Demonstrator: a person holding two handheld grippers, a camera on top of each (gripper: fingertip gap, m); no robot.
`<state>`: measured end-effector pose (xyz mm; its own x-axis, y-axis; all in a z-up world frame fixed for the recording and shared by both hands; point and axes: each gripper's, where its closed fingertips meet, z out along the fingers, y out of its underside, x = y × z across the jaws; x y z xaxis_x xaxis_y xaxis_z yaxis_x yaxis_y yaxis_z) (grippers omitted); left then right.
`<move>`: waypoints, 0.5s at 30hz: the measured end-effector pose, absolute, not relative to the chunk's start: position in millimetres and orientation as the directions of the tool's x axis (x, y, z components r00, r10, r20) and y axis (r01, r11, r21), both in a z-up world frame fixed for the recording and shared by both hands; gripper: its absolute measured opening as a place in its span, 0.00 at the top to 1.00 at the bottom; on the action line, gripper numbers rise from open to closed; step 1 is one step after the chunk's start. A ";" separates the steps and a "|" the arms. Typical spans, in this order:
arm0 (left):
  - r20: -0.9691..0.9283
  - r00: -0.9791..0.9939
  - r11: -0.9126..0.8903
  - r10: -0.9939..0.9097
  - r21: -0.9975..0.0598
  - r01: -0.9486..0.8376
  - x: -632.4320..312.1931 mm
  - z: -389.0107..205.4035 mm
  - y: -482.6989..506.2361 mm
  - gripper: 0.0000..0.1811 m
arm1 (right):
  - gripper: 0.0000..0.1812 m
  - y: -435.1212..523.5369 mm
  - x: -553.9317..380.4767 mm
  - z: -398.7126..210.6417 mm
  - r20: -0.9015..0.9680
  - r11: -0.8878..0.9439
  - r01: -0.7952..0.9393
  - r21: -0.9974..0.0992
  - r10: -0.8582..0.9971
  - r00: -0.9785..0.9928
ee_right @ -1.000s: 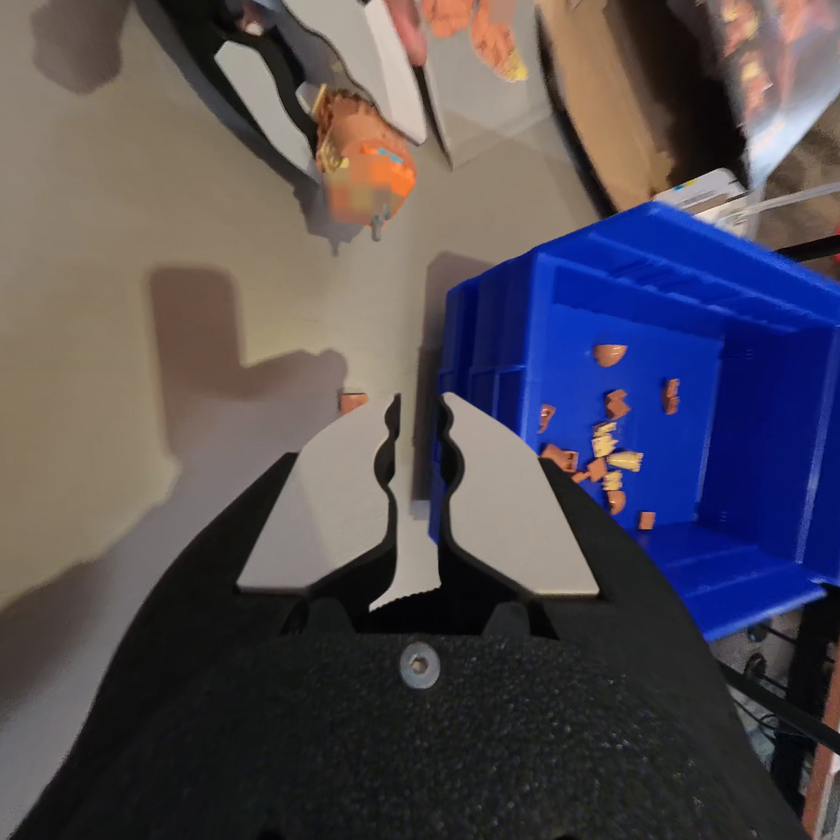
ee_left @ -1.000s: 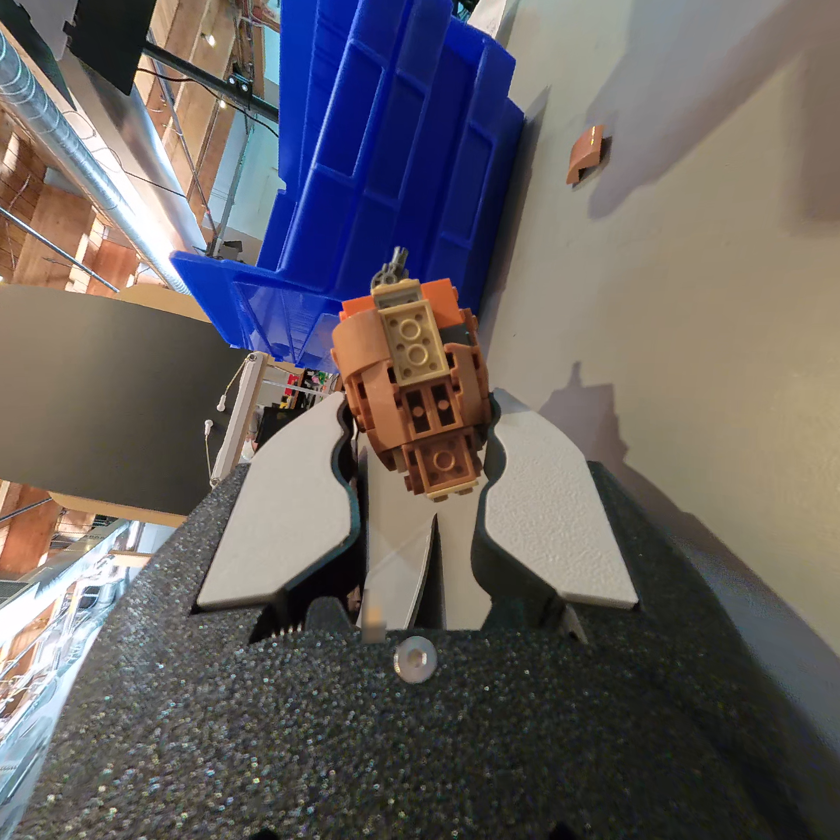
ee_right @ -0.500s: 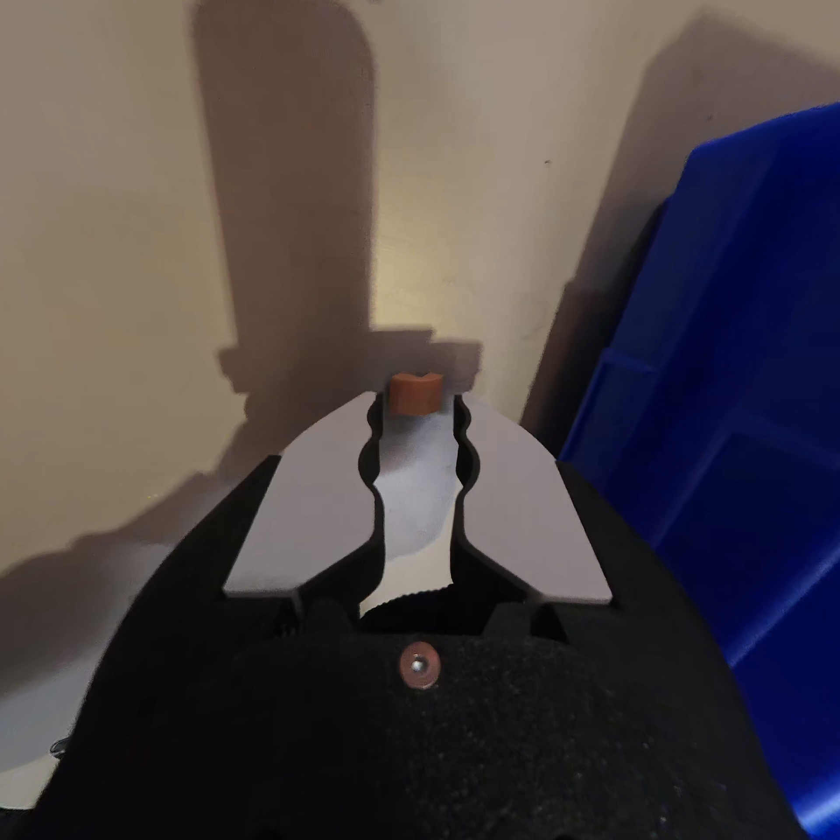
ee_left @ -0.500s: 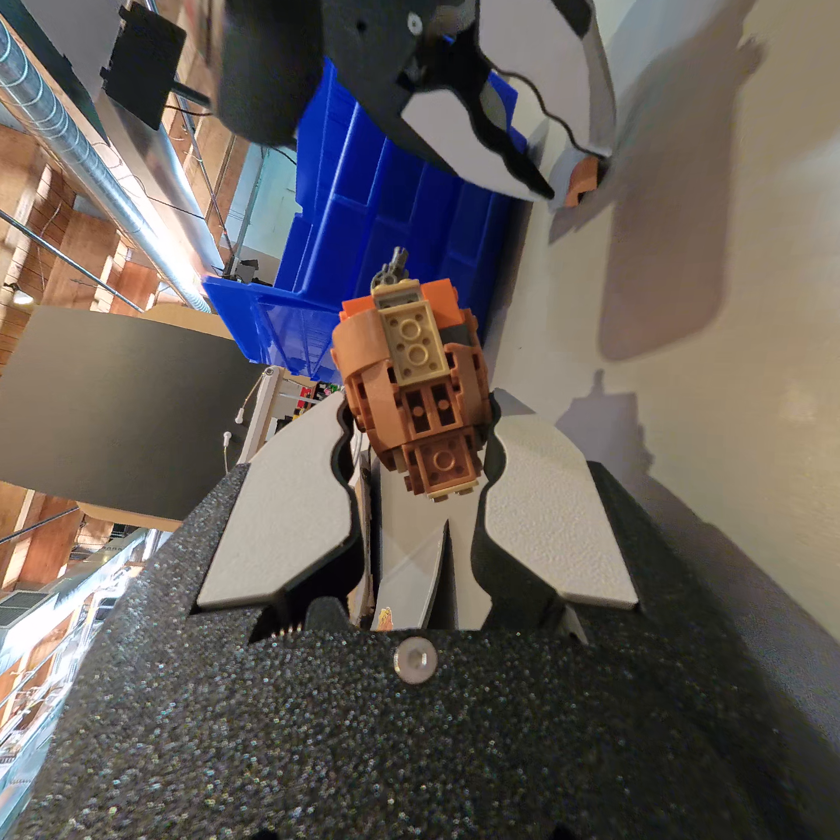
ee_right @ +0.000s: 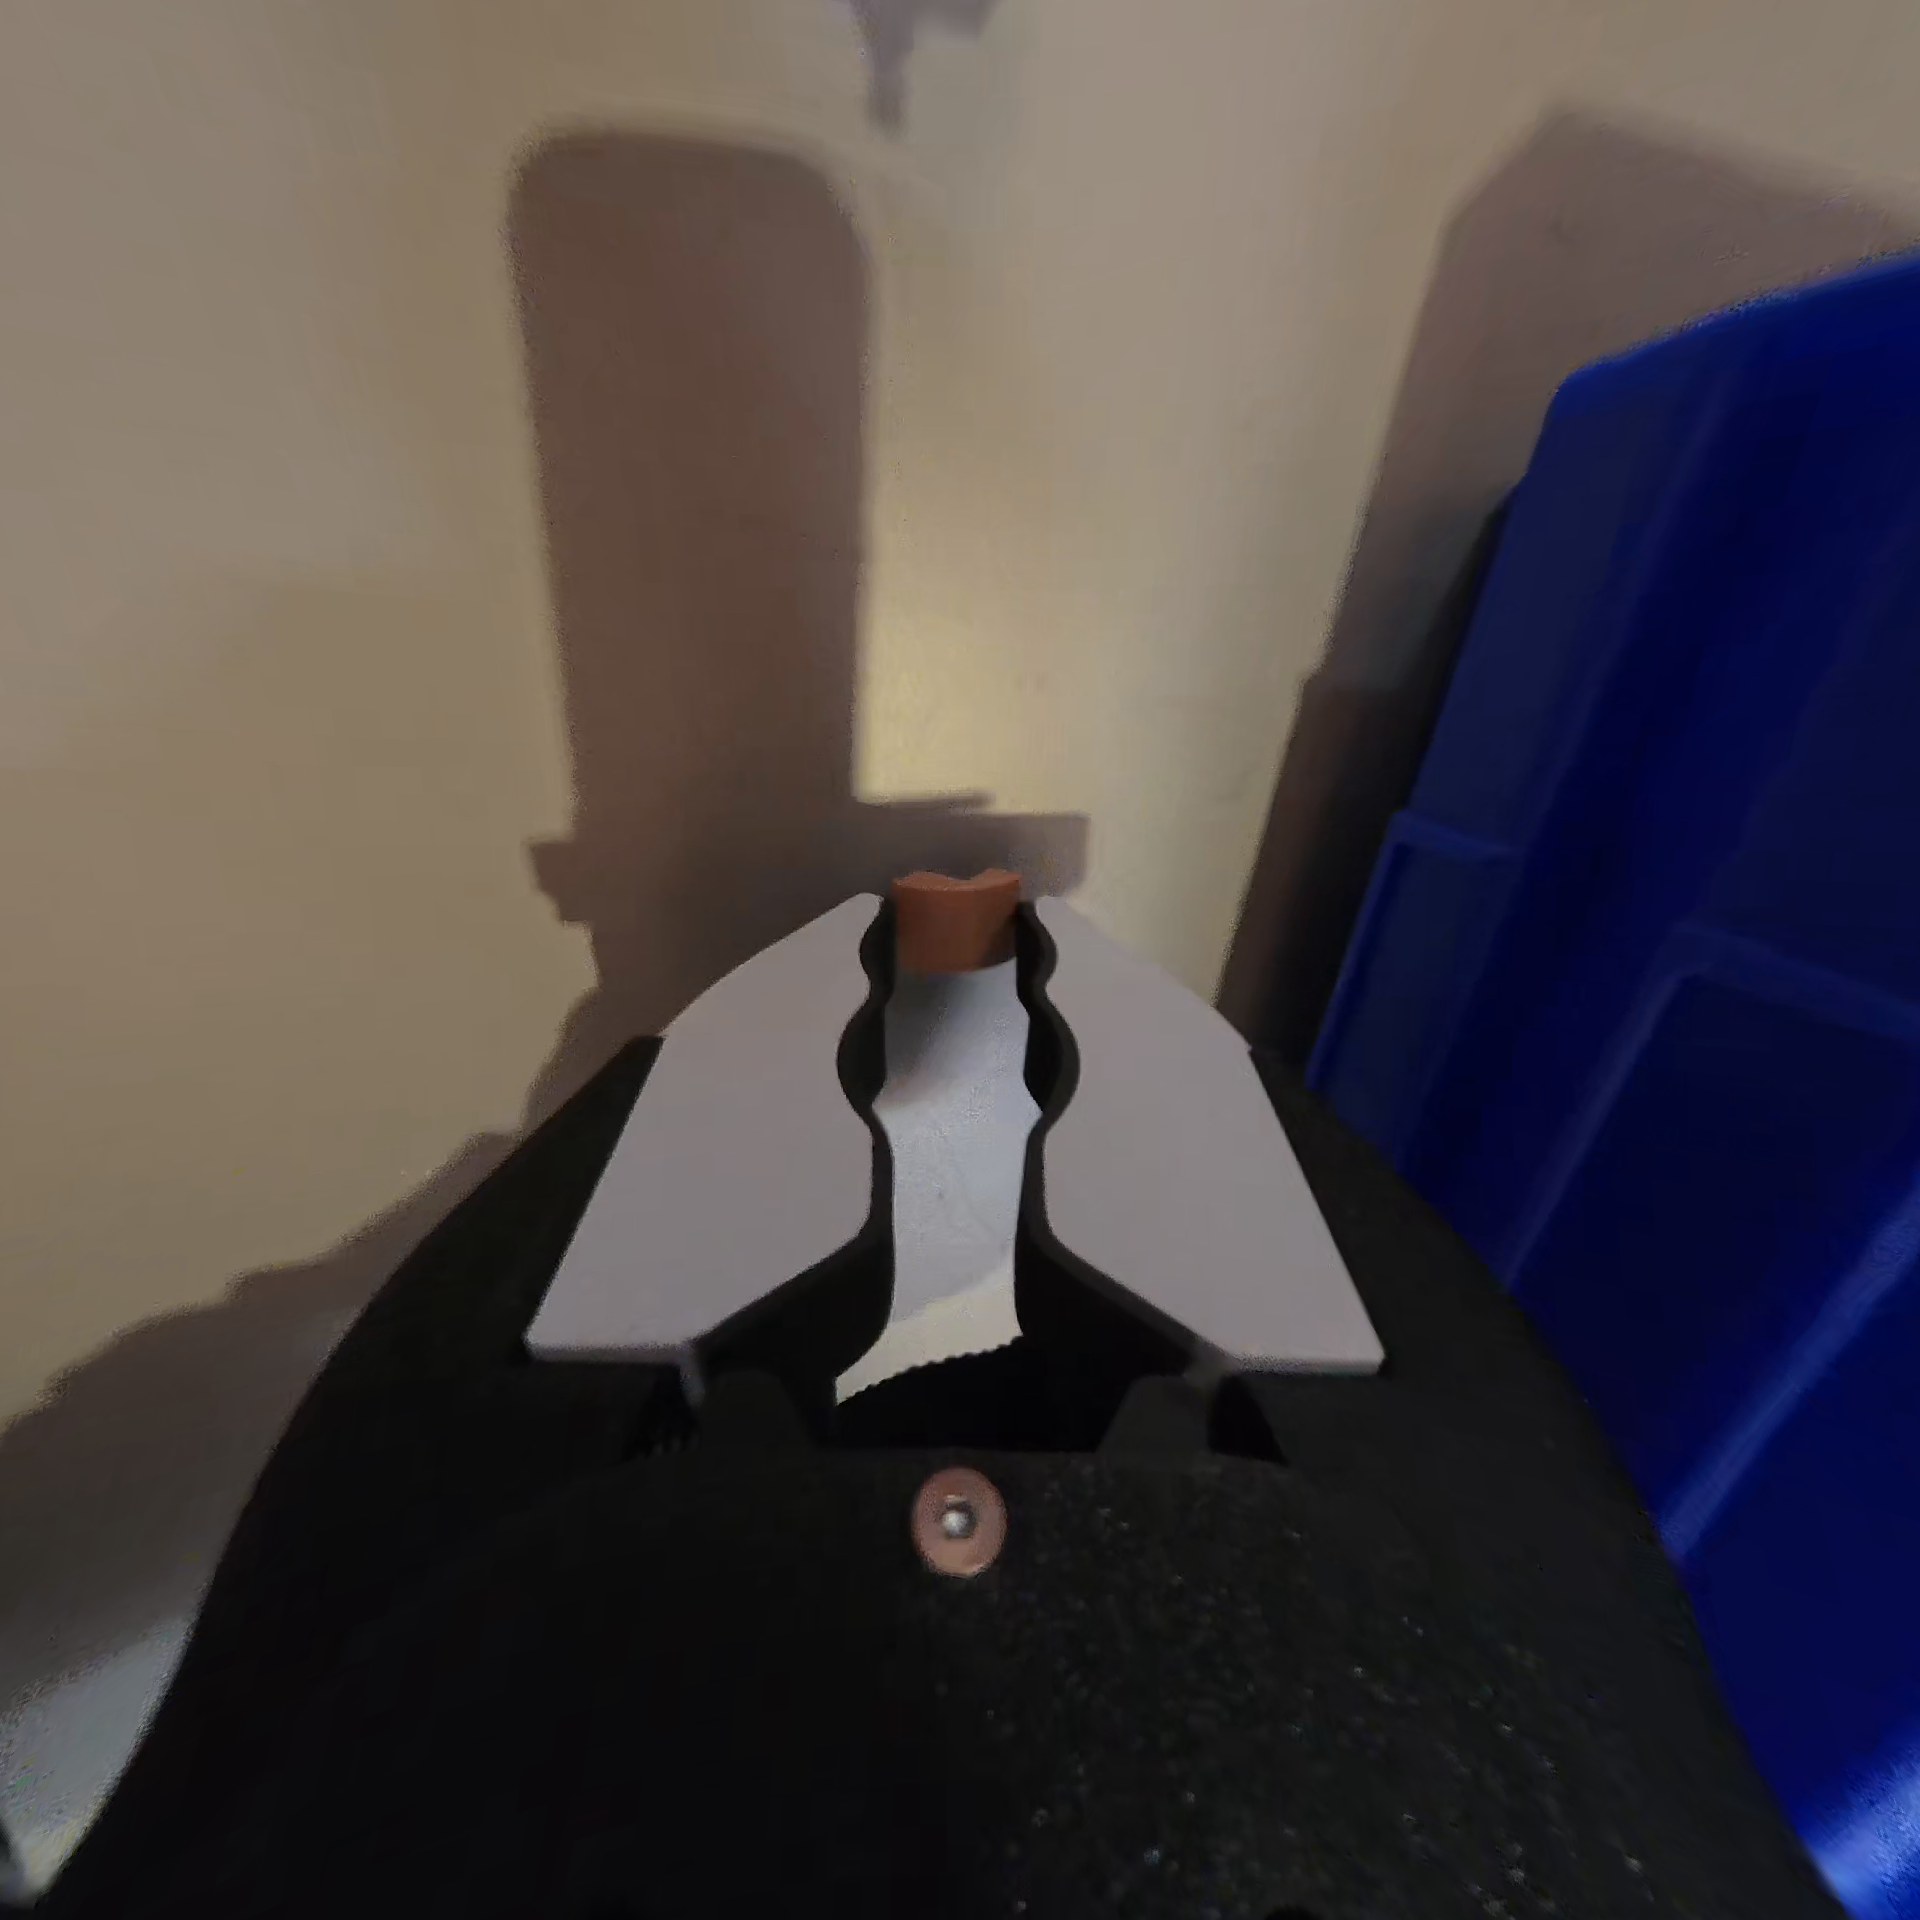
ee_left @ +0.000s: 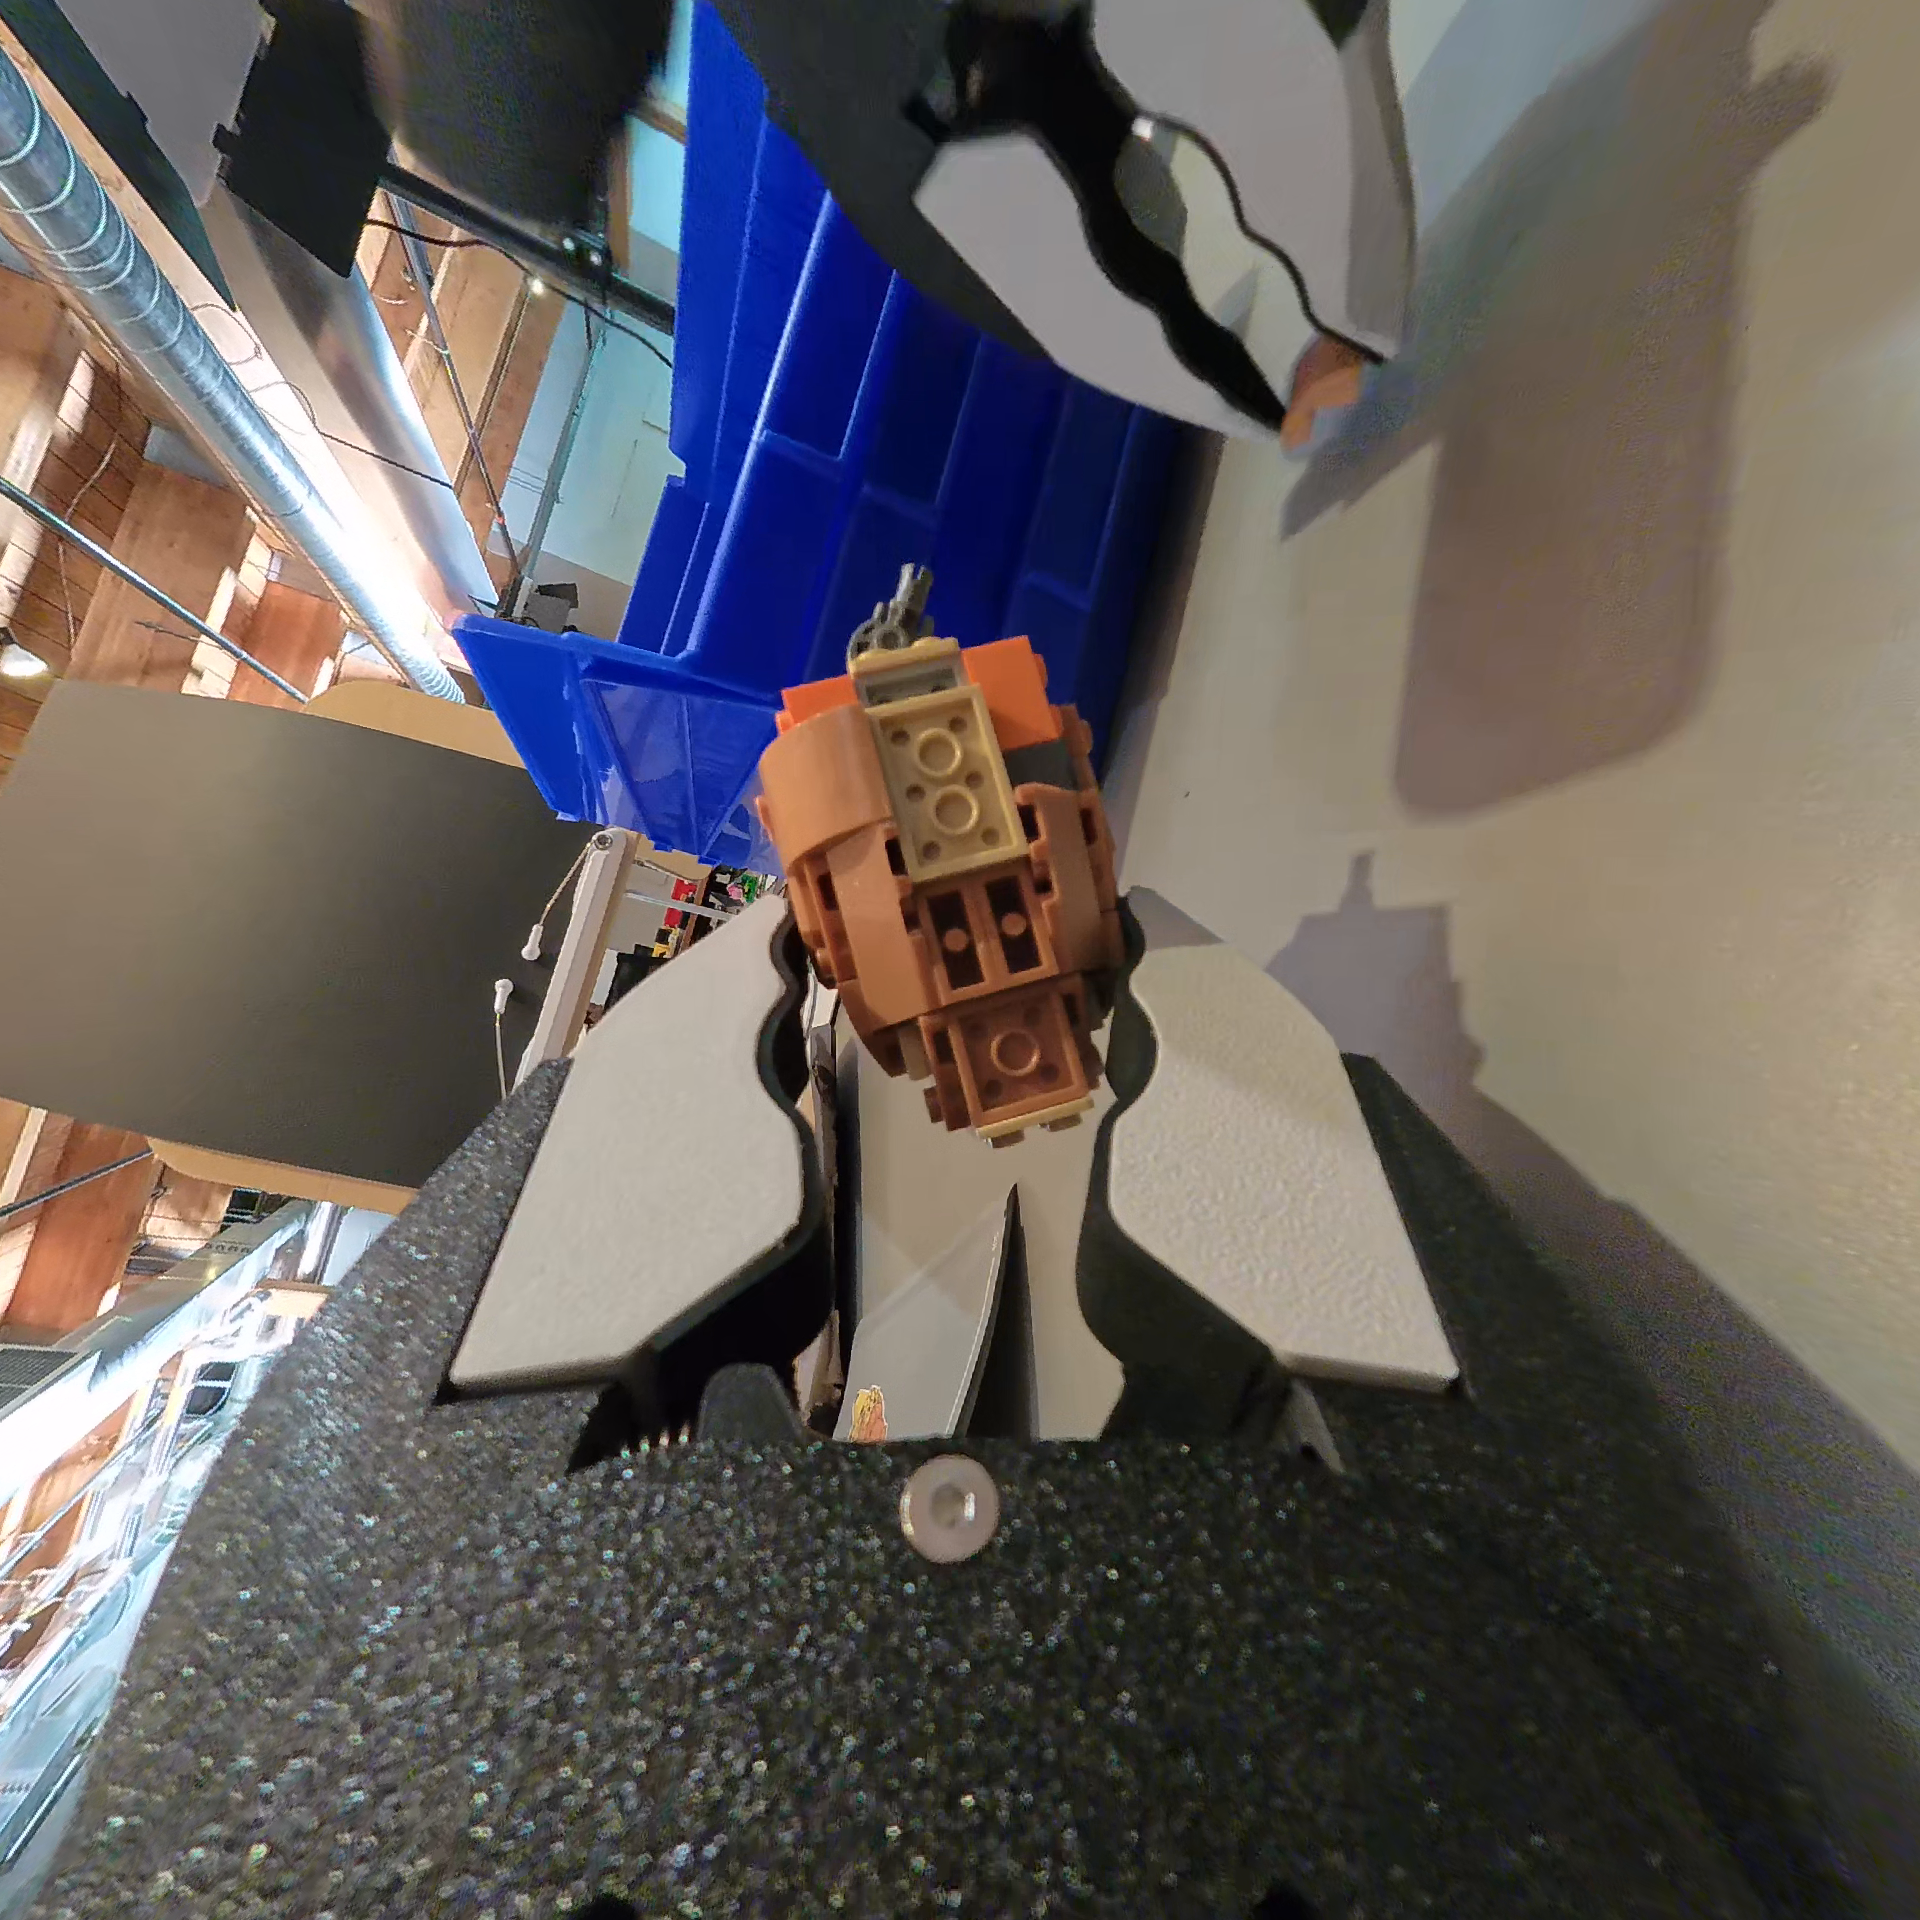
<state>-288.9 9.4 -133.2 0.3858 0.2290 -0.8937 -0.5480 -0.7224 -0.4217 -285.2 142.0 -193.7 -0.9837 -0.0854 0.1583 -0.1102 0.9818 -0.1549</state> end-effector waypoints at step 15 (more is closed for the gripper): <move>-0.795 0.515 -0.651 0.321 -0.580 -0.490 -292.5 -129.4 8.9 0.69 | 0.74 86.8 -360.0 -16.4 0.536 0.651 -0.150 -0.744 0.447 -0.716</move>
